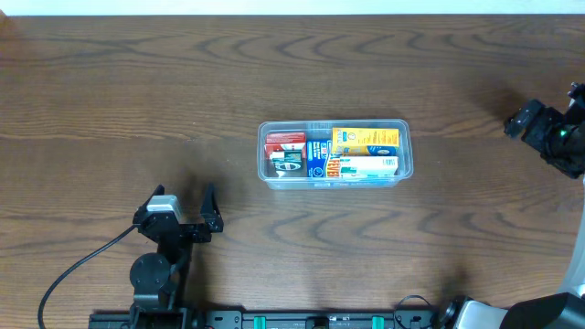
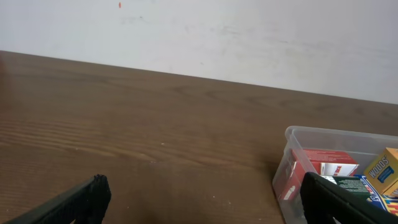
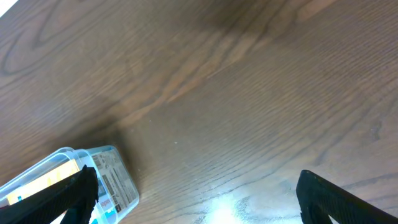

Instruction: Pack container

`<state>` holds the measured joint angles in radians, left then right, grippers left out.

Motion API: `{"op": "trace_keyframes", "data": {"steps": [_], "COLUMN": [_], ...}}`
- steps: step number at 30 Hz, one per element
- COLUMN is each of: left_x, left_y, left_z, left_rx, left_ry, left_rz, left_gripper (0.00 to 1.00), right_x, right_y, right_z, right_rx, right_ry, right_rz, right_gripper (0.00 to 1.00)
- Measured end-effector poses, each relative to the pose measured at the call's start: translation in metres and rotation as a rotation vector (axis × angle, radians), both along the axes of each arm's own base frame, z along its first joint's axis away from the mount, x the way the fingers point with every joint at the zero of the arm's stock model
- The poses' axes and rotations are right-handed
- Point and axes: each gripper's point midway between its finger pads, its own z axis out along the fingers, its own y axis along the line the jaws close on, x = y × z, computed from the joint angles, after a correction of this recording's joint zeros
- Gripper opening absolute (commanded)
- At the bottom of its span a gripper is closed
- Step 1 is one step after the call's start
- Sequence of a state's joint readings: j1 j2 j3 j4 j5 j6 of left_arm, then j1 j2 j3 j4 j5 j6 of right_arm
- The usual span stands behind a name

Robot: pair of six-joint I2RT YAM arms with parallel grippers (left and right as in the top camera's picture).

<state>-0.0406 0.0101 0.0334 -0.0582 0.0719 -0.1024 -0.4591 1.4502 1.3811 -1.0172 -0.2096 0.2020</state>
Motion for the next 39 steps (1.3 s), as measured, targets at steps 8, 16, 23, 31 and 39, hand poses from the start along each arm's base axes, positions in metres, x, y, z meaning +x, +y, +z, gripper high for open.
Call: {"op": "trace_keyframes", "data": {"steps": [8,16,23,31,39], "left_x": [0.000,0.000,0.000,0.000,0.000], "left_y": [0.000,0.000,0.000,0.000,0.000], "left_z": [0.000,0.000,0.000,0.000,0.000], "left_rx": [0.000,0.000,0.002,0.003,0.003], "left_ry": [0.000,0.000,0.000,0.000,0.001], "left_rz": [0.000,0.000,0.000,0.000,0.000], "left_gripper": [0.98,0.98,0.98,0.98,0.98], "right_x": [0.010,-0.008,-0.011,-0.017,-0.044], "right_y": [0.048,0.194,0.247,0.234,0.207], "right_z": [0.015,0.062,0.121,0.201,0.115], "right_rx": [-0.022,-0.075,-0.199,-0.332,-0.371], "right_ry": [-0.041,-0.199,-0.492,-1.100,-1.153], "right_rz": [0.138,0.586,0.752,0.634,0.605], "right_gripper": [0.99,0.99,0.99,0.99,0.99]}}
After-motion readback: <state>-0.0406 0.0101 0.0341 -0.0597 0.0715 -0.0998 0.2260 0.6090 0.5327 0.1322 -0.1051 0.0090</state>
